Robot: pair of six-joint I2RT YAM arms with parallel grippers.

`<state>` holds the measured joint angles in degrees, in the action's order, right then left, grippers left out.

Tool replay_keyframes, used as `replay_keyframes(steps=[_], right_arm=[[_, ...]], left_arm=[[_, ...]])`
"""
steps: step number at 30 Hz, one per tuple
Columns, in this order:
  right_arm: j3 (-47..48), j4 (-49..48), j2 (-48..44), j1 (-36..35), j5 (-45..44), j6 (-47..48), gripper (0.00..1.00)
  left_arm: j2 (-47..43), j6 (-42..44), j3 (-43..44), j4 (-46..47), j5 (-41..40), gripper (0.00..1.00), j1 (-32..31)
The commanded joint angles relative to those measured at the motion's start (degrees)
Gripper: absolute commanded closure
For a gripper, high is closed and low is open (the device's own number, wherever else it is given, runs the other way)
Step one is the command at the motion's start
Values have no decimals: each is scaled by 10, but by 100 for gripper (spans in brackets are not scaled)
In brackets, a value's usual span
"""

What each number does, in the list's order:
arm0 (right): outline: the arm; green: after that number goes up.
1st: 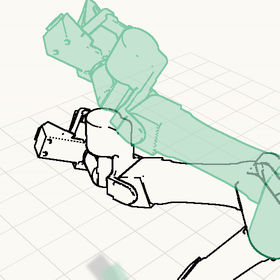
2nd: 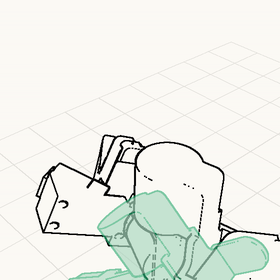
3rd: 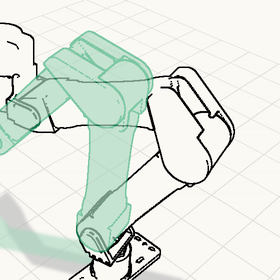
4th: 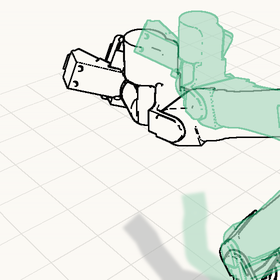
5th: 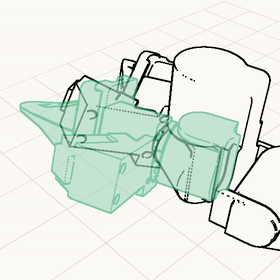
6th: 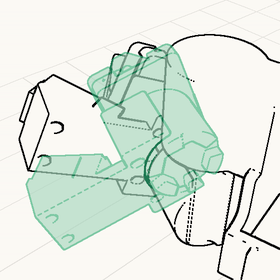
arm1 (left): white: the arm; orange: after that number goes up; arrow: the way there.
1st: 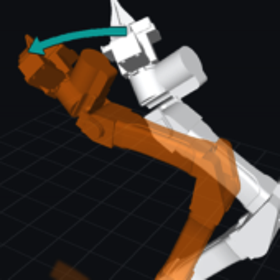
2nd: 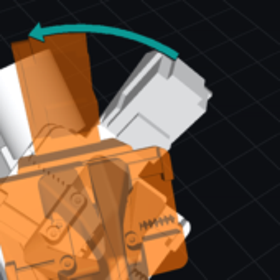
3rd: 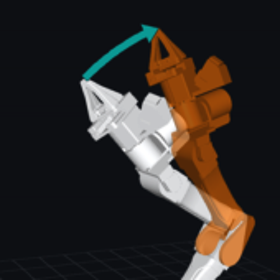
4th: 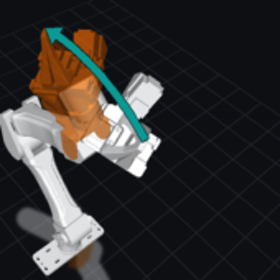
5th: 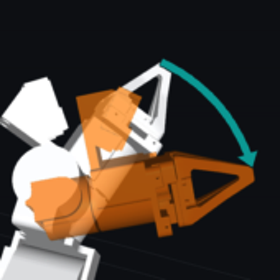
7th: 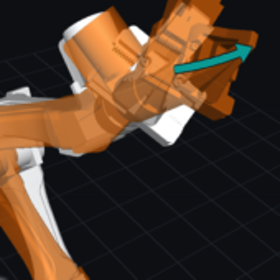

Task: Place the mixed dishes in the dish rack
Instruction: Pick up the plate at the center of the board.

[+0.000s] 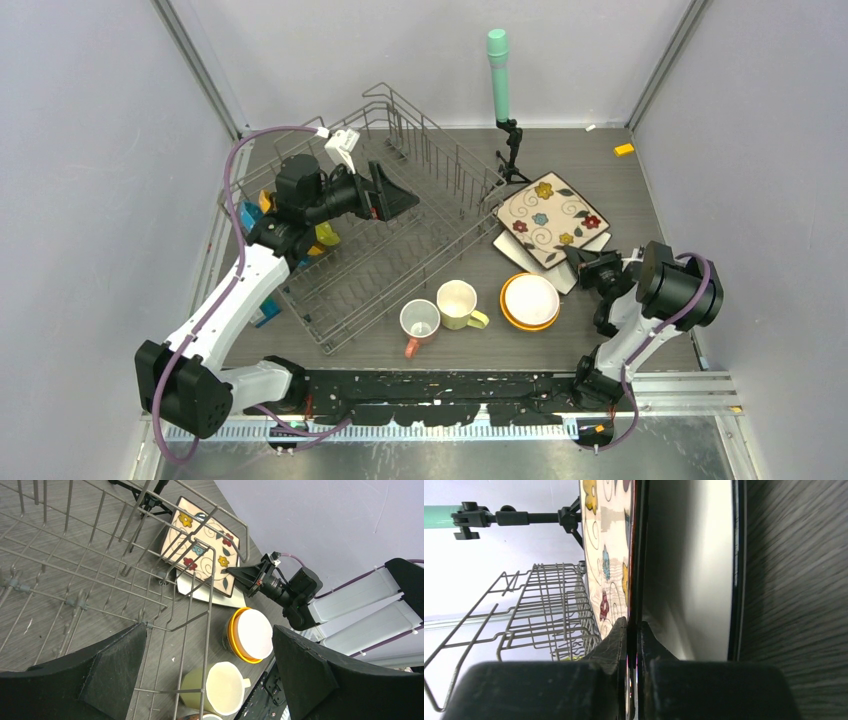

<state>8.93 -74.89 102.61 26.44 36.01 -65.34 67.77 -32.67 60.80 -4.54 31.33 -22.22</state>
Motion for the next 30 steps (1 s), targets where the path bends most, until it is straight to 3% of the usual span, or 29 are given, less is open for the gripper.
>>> replay_keyframes(steps=[1, 5, 12, 25, 30], right_arm=[[-6, -75, -67, 1, -6, -52, 100], [-11, -73, -113, 4, -12, -82, 100], [-18, 17, -208, 8, -19, -70, 100], [-9, 341, -501, 9, -41, 4, 100], [-13, 350, -535, 9, -38, -17, 100]], left_arm=[[-6, 7, 11, 12, 6, 1, 0], [-7, 9, 11, 11, 6, 1, 0], [-8, 9, 10, 12, 7, 1, 0], [-5, 4, 9, 16, 15, 1, 0], [-4, 2, 9, 20, 18, 0, 0]])
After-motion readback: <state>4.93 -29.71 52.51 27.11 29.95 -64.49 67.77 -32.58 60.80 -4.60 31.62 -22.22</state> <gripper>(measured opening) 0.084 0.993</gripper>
